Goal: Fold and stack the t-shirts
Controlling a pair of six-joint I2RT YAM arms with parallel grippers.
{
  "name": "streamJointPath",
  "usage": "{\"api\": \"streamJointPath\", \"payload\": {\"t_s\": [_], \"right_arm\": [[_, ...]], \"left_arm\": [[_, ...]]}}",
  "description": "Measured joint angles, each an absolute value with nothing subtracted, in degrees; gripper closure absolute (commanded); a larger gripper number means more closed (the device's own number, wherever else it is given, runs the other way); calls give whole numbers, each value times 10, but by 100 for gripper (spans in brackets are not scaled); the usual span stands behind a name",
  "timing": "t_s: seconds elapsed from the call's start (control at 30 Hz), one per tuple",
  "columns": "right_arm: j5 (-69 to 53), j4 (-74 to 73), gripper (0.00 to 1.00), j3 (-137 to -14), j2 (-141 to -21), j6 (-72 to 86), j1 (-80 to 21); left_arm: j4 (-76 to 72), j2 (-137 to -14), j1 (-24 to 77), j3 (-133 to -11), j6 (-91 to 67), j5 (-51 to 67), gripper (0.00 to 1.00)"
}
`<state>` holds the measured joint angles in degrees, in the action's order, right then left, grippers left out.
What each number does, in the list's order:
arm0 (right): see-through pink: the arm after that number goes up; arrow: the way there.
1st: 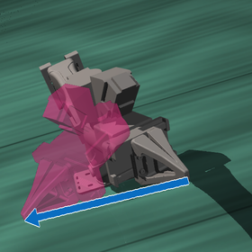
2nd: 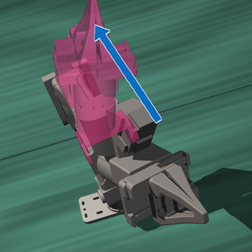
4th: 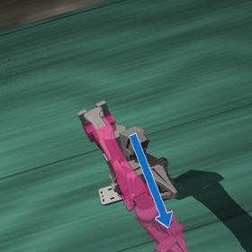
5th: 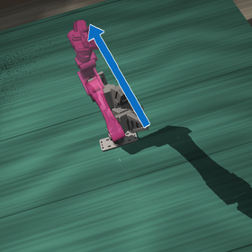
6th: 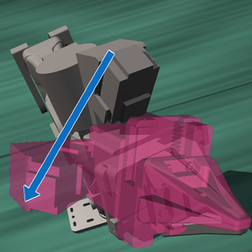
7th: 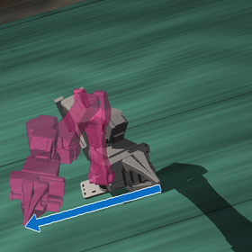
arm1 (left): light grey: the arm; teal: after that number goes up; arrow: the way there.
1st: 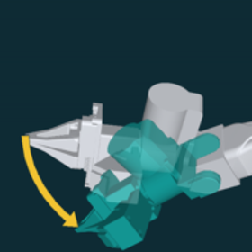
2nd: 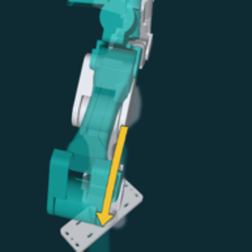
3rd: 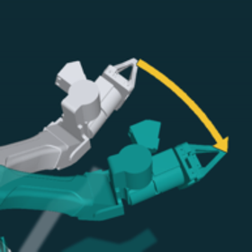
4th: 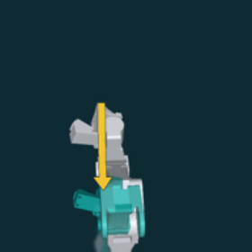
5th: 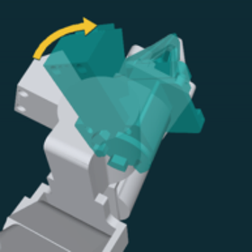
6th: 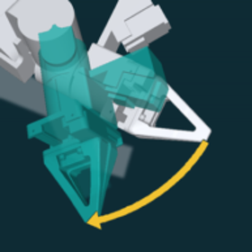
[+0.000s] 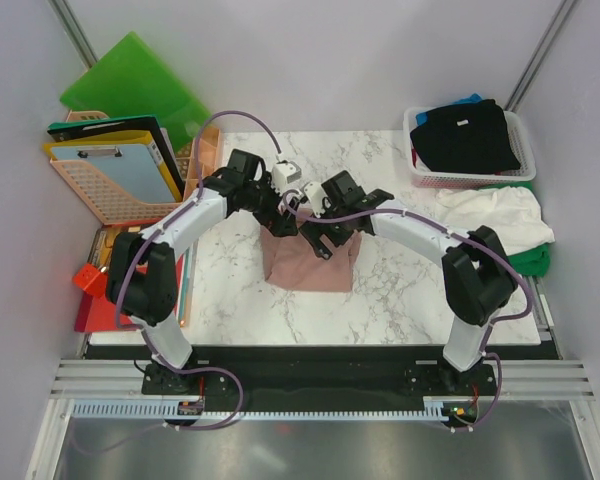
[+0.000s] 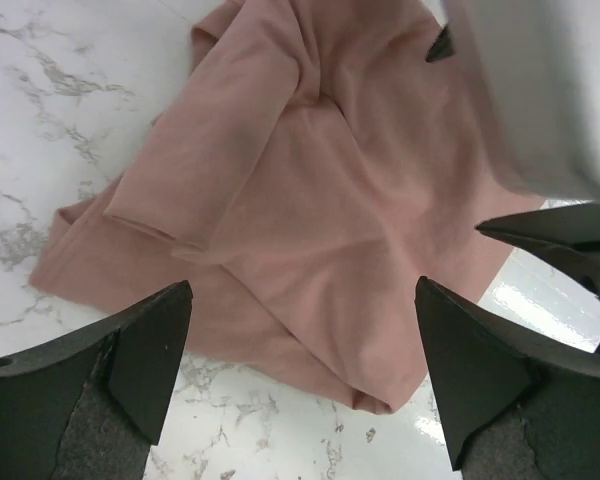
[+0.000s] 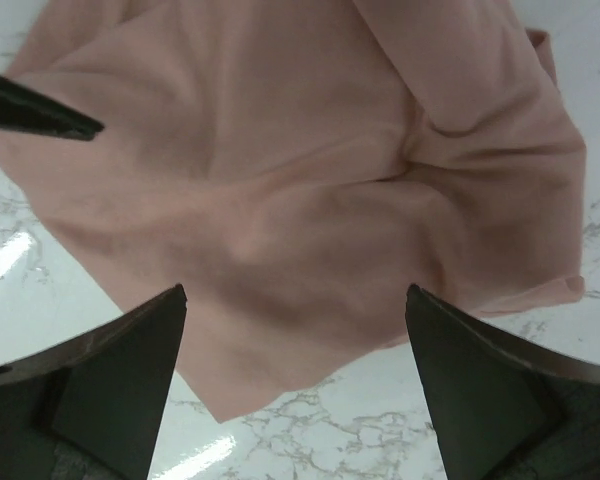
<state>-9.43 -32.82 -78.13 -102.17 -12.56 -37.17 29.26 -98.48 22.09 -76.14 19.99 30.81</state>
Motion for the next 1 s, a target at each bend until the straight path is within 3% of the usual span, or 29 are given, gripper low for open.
{"api": "streamJointPath", "payload": {"t_s": [0.43,1.0], "right_arm": [[-90,-281,2,-776,-1085,-101,-365],[-54,-147,2,-593,-1010,-68,-364]], "left_arm": [[256,-1058,225,-748,164,349,0],[245,-1107,259,-733,161,357,0]]}}
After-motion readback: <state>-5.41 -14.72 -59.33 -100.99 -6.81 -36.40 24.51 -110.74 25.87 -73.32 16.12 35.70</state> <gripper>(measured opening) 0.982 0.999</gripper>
